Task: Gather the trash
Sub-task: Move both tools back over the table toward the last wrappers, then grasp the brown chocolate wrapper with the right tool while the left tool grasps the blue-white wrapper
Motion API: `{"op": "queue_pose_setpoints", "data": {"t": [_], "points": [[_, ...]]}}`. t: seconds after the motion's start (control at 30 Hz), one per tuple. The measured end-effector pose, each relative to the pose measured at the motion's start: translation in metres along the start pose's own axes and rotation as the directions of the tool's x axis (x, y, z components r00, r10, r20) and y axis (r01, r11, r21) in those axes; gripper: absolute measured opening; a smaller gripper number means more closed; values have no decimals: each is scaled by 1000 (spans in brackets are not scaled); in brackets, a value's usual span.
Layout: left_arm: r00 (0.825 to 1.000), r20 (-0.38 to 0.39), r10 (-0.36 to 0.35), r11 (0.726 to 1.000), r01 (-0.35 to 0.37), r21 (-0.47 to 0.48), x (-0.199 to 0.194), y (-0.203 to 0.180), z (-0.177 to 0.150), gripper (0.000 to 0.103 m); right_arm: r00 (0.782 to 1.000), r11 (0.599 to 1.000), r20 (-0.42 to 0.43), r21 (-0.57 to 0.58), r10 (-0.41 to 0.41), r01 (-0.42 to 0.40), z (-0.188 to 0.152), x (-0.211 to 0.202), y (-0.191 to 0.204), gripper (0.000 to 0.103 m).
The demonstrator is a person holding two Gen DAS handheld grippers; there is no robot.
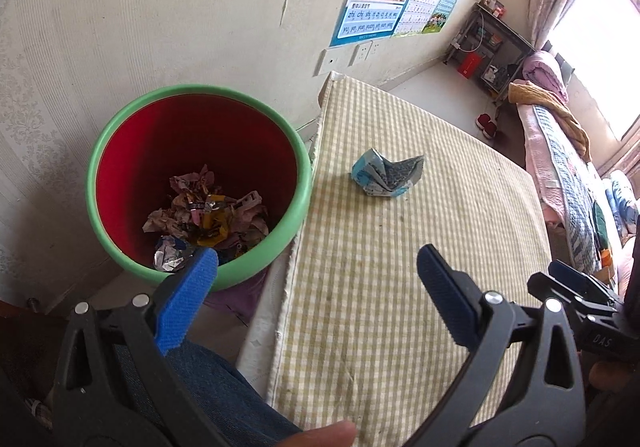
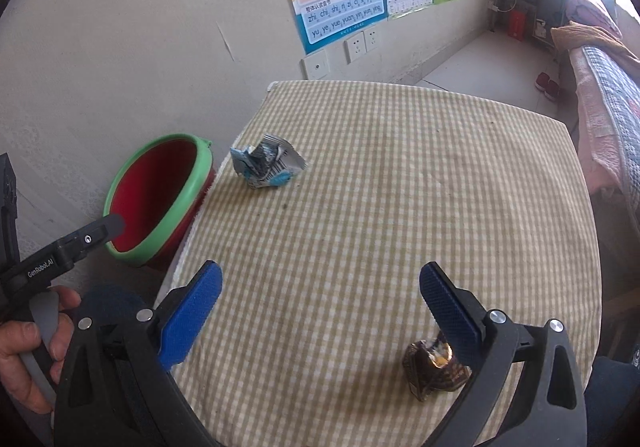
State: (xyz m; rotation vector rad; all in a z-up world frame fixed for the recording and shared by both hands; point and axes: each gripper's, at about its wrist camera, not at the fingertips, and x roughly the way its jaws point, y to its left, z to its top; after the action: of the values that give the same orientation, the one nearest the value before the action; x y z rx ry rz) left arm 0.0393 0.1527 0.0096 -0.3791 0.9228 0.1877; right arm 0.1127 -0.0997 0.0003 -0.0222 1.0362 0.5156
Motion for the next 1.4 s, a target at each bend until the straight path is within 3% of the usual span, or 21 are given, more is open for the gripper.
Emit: {"op": "queue_pose_setpoints", "data": {"t": [0.33,0.73,0.9,1.03,1.17,1.4], "points": [[1000,-25,-19,999,20,38,9,-22,-7,97,989,994,-113,46,-98,103,-43,14,-57,96],[999,-49,-14,999,15,36,16,-23,-13,97,974,990,-185,35,-130,139,-63,36,-70,95],[999,-52,-11,999,13,35,19,-23,-13,97,960,986,-230,2,-161,166,-67,47,-69,78],[998,-57,-12,999,15,38,22,-24,-11,97,955,988,-254,0,-152,157,-69,53,-72,56],[998,-65,-17,999,20,48,27,-29,-9,97,965,991,-230,-2,-128,131,-65,48,-68,51],[997,-66,-27,997,31,65,37,-38,4,97,977,993,-180,-1,-117,119,-46,38,-66,51]]}}
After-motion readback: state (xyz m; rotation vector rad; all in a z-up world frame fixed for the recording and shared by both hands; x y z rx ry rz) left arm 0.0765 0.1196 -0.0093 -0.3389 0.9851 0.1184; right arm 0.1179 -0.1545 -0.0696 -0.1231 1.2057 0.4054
